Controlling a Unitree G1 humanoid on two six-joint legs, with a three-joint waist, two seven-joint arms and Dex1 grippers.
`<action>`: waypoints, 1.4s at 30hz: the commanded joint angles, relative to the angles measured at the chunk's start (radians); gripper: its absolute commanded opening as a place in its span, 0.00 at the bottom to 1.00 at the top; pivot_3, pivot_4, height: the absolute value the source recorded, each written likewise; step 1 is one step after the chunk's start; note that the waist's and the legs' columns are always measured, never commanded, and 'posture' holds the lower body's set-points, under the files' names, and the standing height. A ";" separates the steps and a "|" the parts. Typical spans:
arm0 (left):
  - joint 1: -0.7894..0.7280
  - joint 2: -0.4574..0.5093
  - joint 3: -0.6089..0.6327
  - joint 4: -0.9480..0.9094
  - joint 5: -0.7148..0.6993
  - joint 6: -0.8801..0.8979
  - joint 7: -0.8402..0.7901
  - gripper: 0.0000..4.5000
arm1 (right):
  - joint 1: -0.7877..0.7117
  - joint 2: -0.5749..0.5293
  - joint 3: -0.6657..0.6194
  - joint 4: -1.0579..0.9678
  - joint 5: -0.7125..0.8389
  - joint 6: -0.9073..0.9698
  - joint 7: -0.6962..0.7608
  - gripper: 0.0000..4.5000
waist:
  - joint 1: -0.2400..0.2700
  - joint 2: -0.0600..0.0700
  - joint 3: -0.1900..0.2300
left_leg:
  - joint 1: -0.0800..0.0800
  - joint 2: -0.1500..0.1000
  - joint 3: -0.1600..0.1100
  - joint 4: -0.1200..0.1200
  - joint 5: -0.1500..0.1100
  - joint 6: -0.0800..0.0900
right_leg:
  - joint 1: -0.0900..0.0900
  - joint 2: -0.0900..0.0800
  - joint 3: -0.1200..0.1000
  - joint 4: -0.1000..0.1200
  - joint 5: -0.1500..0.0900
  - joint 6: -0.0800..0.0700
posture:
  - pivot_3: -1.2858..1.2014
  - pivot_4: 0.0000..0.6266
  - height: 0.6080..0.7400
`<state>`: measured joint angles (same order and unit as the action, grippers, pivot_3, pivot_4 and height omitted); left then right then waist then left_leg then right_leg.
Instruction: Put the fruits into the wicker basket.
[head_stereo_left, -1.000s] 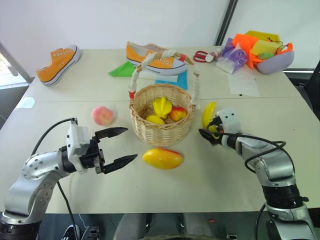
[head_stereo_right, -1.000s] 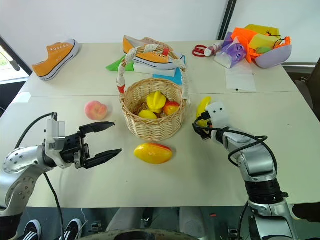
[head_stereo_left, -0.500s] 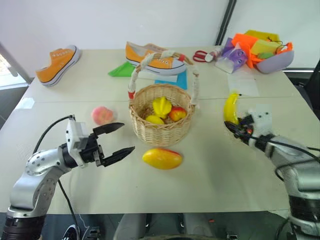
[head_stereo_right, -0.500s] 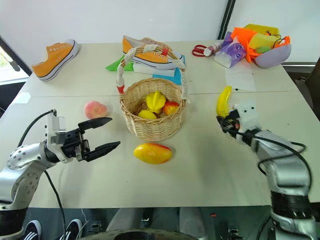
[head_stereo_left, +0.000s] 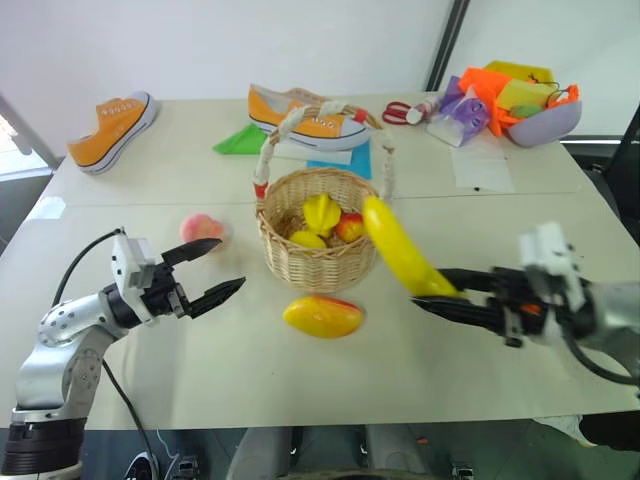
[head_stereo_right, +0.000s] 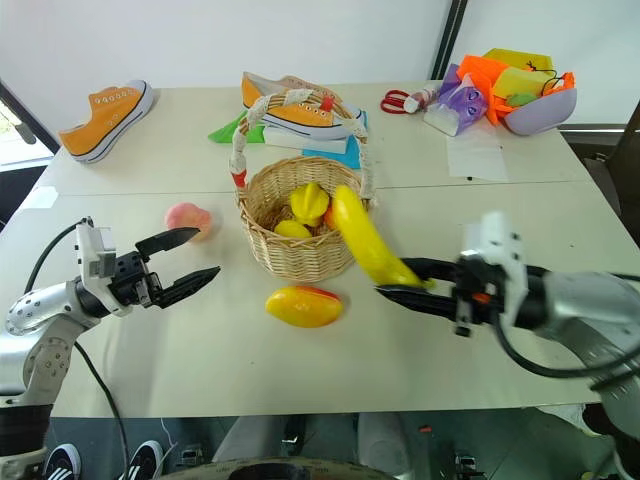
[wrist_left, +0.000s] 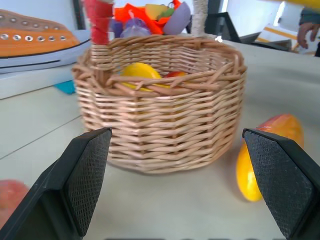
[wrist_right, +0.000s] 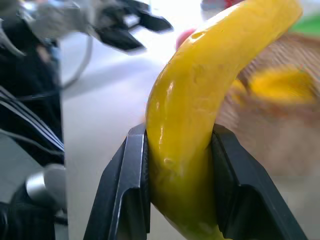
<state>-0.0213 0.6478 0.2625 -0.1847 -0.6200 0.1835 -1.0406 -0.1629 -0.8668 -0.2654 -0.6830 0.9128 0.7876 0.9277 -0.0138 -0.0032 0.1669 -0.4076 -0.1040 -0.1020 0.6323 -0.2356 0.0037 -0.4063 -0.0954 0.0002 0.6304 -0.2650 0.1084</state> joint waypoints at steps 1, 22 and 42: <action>0.000 -0.005 0.026 0.009 0.020 -0.046 0.006 1.00 | -0.190 0.120 0.197 0.050 -0.015 0.058 -0.122 0.23 | 0.002 -0.001 0.000 | 0.000 0.000 0.000 0.000 0.000 0.000 | 0.000 0.000 0.000 0.000 0.000 0.000 | 0.52 0.24 1.00; 0.029 -0.045 0.011 -0.041 0.024 -0.049 0.068 1.00 | -0.564 0.256 0.361 0.324 -0.232 0.205 -0.218 0.23 | 0.022 -0.002 -0.001 | -0.002 -0.002 0.000 -0.001 0.000 0.000 | -0.004 -0.001 0.000 0.001 0.002 0.003 | 0.52 0.24 1.00; 0.020 -0.044 0.003 -0.056 0.033 -0.052 0.079 1.00 | -0.614 0.381 0.412 0.485 -0.436 0.064 -0.247 0.74 | 0.002 -0.002 0.000 | -0.002 -0.002 0.000 -0.001 0.000 0.000 | -0.004 0.000 0.000 0.002 0.002 0.003 | 0.52 0.24 1.00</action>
<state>-0.0109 0.5887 0.2491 -0.2033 -0.5884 0.1473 -0.9532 -0.7751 -0.4824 0.1878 -0.1427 0.4514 0.8661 0.6589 -0.0118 -0.0048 0.1665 -0.4097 -0.1063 -0.1024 0.6308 -0.2354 0.0034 -0.4107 -0.0958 0.0001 0.6322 -0.2630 0.1115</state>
